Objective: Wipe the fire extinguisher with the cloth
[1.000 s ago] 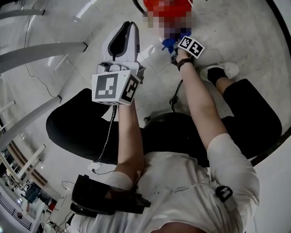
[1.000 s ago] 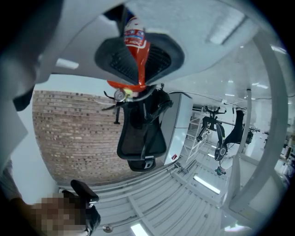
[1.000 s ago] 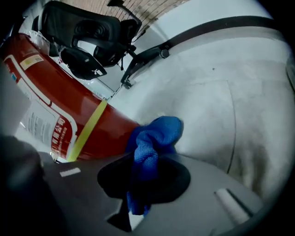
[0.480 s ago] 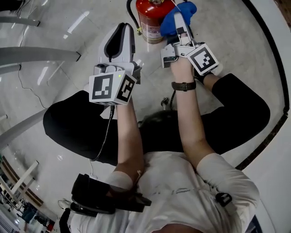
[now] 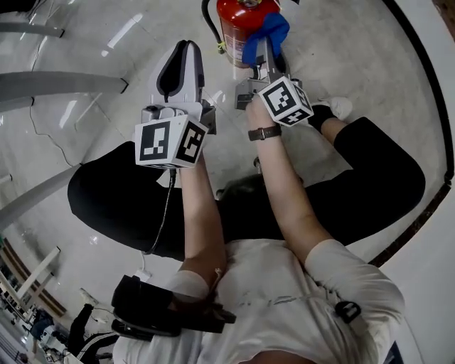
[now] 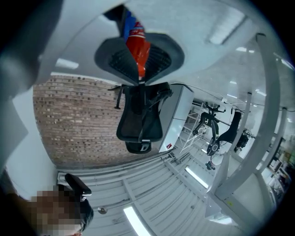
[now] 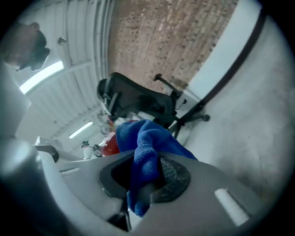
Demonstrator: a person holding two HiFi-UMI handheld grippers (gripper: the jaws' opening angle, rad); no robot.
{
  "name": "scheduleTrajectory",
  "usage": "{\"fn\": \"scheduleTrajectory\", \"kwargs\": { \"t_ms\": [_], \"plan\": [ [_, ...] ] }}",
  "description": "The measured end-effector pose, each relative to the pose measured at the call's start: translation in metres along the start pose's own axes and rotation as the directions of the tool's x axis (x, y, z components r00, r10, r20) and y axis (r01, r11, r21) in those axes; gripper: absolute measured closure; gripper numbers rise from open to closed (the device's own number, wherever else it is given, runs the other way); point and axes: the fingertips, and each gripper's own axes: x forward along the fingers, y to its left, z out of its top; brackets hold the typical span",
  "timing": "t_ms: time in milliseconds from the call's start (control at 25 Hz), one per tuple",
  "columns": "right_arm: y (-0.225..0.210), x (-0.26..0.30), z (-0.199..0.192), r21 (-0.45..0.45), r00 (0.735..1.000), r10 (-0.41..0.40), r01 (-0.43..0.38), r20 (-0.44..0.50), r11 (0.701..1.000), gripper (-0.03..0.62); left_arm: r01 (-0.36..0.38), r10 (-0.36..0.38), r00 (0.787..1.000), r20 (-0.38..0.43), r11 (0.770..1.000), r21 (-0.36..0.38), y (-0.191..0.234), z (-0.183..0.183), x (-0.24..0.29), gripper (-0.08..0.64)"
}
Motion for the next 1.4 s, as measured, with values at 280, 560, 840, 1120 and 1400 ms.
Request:
{"fn": "scheduleTrajectory", "kwargs": {
  "t_ms": [280,560,840,1120,1400],
  "plan": [
    [-0.146,0.009,-0.095,0.268,0.961,-0.251,0.274,-0.116,0.924,0.534,-0.025,0.025,0.998,-0.057,1.000,-0.007,0.017,-0.026,0.014,0.518],
    [-0.227,-0.010,-0.198,0.281,0.839,-0.431,0.524,-0.331,0.804,0.535,-0.048,0.048,0.992,-0.114,0.999,0.001,0.033,-0.051,0.021,0.518],
    [-0.213,-0.018,-0.230,0.004,0.726,-0.422,0.505,-0.542,0.863,0.532,-0.034,0.034,0.997,-0.075,0.999,0.003,0.034,-0.028,0.018,0.518],
    [-0.065,-0.005,-0.066,-0.053,0.971,-0.112,0.103,-0.211,0.993,0.532,-0.035,0.036,0.999,0.015,0.999,-0.031,0.031,0.000,-0.002,0.518],
    [0.077,-0.001,0.037,-0.279,0.986,0.166,-0.165,-0.020,0.946,0.531,-0.045,0.048,0.996,0.078,0.998,-0.041,0.031,0.021,-0.025,0.518]
  ]
}}
